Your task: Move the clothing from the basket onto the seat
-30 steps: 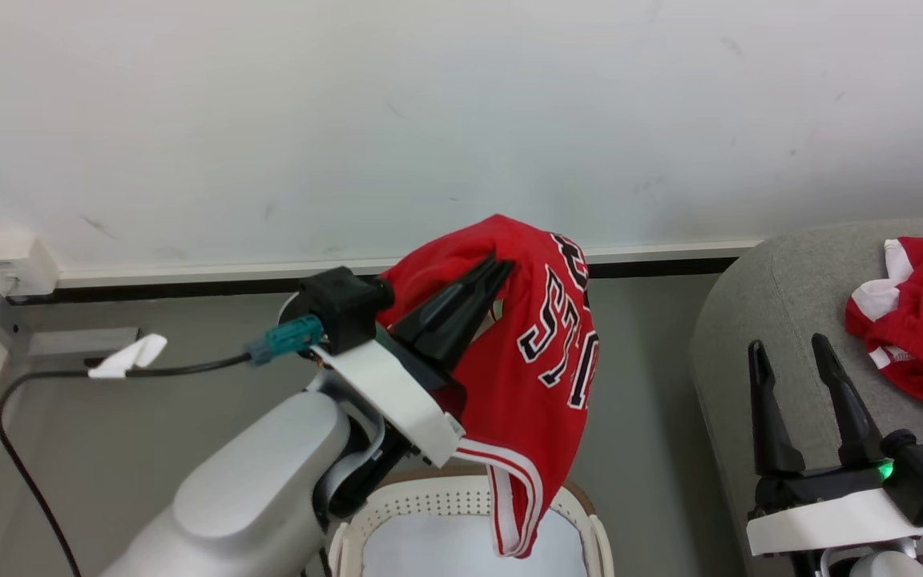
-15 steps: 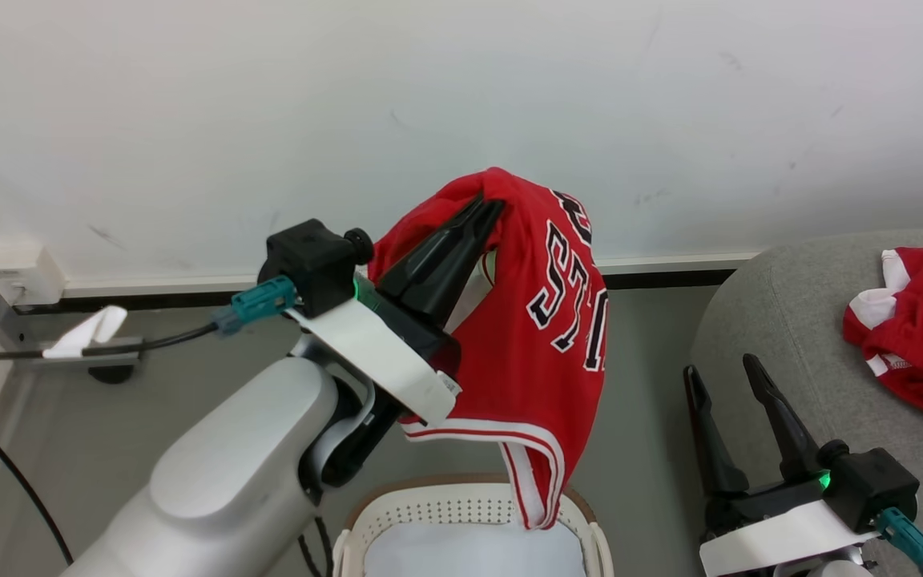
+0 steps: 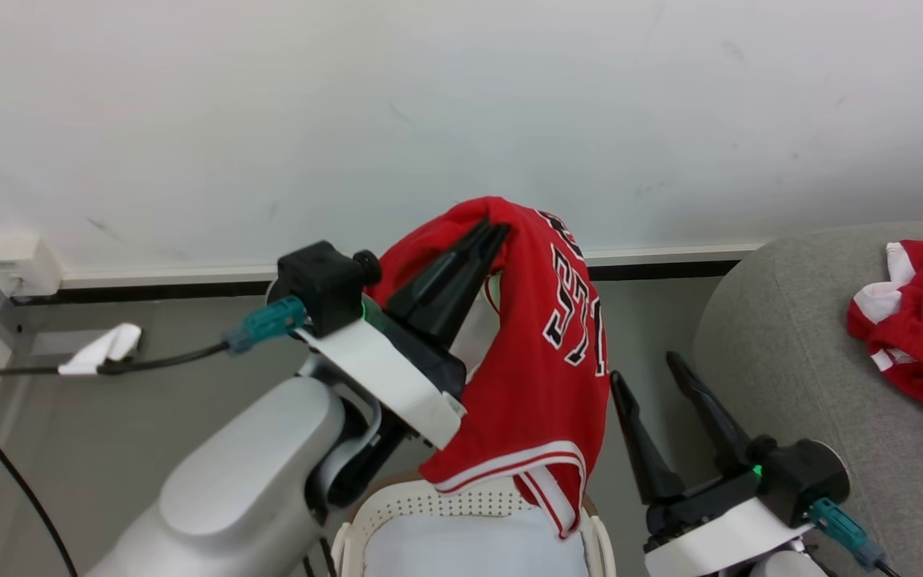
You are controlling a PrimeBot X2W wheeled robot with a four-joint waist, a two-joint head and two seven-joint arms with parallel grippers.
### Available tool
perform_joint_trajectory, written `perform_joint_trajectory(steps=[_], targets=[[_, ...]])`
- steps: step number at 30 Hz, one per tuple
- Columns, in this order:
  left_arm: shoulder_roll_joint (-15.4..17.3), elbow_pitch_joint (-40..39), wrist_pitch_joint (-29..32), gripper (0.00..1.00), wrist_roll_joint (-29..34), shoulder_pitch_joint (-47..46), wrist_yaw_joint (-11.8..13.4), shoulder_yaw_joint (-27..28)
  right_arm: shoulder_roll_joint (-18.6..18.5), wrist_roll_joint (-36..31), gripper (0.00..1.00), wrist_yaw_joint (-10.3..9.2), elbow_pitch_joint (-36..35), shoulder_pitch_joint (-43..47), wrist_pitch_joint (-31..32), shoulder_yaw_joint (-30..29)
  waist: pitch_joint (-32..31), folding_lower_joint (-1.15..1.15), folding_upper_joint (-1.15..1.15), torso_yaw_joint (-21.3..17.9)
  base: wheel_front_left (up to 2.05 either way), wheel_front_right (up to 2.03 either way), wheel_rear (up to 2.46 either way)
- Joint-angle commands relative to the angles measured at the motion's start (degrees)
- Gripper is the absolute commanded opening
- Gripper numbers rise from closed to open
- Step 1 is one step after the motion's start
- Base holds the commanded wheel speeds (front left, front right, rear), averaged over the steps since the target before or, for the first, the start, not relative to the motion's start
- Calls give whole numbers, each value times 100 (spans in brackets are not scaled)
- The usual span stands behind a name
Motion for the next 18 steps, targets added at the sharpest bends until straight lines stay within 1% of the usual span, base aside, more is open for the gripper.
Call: perform_joint_trajectory(steps=[1, 8, 11, 18], targets=[[-15, -29, -43, 0, 16, 105, -9, -30, -23, 70, 100, -13, 31, -96, -16, 78, 21, 0, 0, 36, 0, 0, 0], [-225, 43, -59, 0, 111, 363, -106, -372, -30, 323, 100, -13, 280, -464, -16, 719, 27, 0, 0, 248, 0, 0, 0], [-331, 127, -72, 0, 141, 436, -146, -508, -56, 425, 100, -13, 544, -603, -16, 934, 6, 0, 0, 339, 0, 0, 0], [-567, 266, -61, 0, 239, 545, -256, -866, -77, 499, 100, -13, 1372, -919, 42, 1090, -62, 0, 0, 597, 0, 0, 0]])
